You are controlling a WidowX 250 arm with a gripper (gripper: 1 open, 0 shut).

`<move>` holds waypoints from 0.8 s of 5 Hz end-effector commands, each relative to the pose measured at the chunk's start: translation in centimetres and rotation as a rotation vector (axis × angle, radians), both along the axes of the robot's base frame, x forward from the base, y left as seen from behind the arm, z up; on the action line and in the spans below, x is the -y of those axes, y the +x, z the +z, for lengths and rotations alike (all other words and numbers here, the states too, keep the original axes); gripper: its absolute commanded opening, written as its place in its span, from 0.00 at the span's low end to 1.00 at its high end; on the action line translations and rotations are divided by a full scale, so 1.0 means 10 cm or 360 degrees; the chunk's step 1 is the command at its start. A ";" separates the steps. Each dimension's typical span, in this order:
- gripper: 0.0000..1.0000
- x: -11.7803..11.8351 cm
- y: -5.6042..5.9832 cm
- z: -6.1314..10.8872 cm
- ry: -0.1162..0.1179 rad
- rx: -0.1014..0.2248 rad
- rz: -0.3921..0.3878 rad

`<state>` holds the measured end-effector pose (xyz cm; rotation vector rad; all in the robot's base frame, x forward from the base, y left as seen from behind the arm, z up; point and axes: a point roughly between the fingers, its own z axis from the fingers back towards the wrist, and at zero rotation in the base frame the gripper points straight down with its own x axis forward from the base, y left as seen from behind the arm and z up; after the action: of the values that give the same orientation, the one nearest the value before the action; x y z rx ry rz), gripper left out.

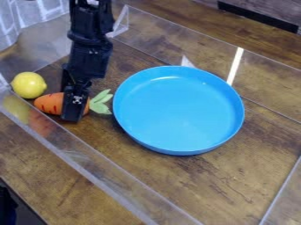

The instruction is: Move the carrot to the right side

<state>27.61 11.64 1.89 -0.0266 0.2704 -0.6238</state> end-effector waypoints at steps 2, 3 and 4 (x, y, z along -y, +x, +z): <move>1.00 -0.05 0.00 -0.01 -0.0022 0.0002 0.0053; 1.00 -0.05 0.00 -0.01 -0.0030 -0.0002 0.0060; 1.00 -0.05 0.01 -0.01 -0.0039 -0.0005 0.0067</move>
<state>27.71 11.61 1.87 -0.0517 0.2687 -0.5990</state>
